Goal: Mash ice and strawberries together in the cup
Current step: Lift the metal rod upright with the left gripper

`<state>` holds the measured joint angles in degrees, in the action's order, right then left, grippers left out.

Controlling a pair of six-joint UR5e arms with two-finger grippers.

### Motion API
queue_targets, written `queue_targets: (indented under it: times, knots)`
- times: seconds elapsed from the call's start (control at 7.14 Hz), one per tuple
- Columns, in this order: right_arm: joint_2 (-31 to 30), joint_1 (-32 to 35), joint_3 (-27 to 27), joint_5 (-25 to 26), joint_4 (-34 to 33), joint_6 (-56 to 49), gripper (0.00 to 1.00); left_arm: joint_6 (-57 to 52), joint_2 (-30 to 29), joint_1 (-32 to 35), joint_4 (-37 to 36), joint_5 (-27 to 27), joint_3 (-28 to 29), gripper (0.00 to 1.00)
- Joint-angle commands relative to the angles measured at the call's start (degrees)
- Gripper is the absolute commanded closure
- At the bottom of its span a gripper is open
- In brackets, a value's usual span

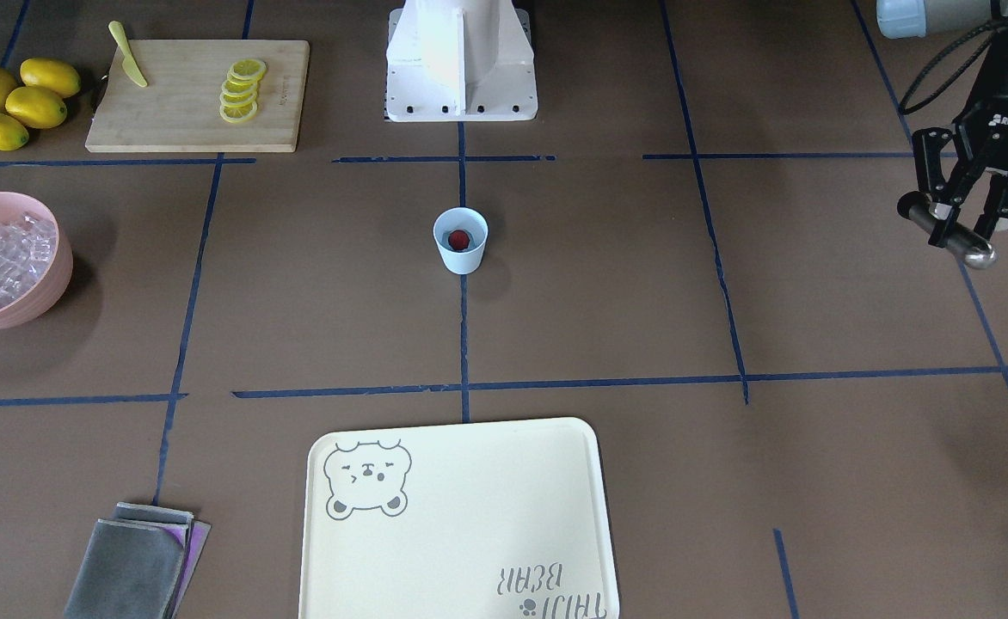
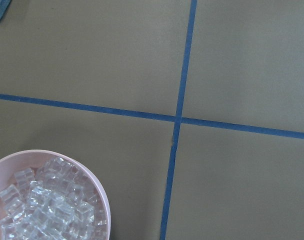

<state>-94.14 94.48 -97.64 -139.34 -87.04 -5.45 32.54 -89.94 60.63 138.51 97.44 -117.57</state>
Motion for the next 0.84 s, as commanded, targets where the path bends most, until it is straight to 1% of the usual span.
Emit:
queue_targets:
  times: [0.0, 0.28, 0.42, 0.56, 0.7]
  knots:
    - [-0.2, 0.0, 0.0, -0.2, 0.1, 0.0, 0.01, 2.9, -0.1, -12.4, 10.5, -19.7, 0.3, 1.00]
    - [0.3, 0.0, 0.2, 0.0, 0.1, 0.0, 0.01, 2.6, -0.5, -22.8, 15.1, -33.8, 1.1, 1.00]
    - [0.3, 0.0, 0.1, 0.0, 0.1, -0.1, 0.01, 2.6, -4.4, -27.4, 23.3, -37.6, 6.9, 1.00]
    - [0.2, 0.0, 0.1, 0.4, 0.2, -0.1, 0.01, 2.4, -11.3, -30.0, 33.5, -39.0, 15.7, 1.00]
    - [0.1, 0.0, 0.0, 0.5, 0.3, -0.1, 0.01, 2.3, -16.6, -34.4, 39.8, -41.0, 20.8, 1.00]
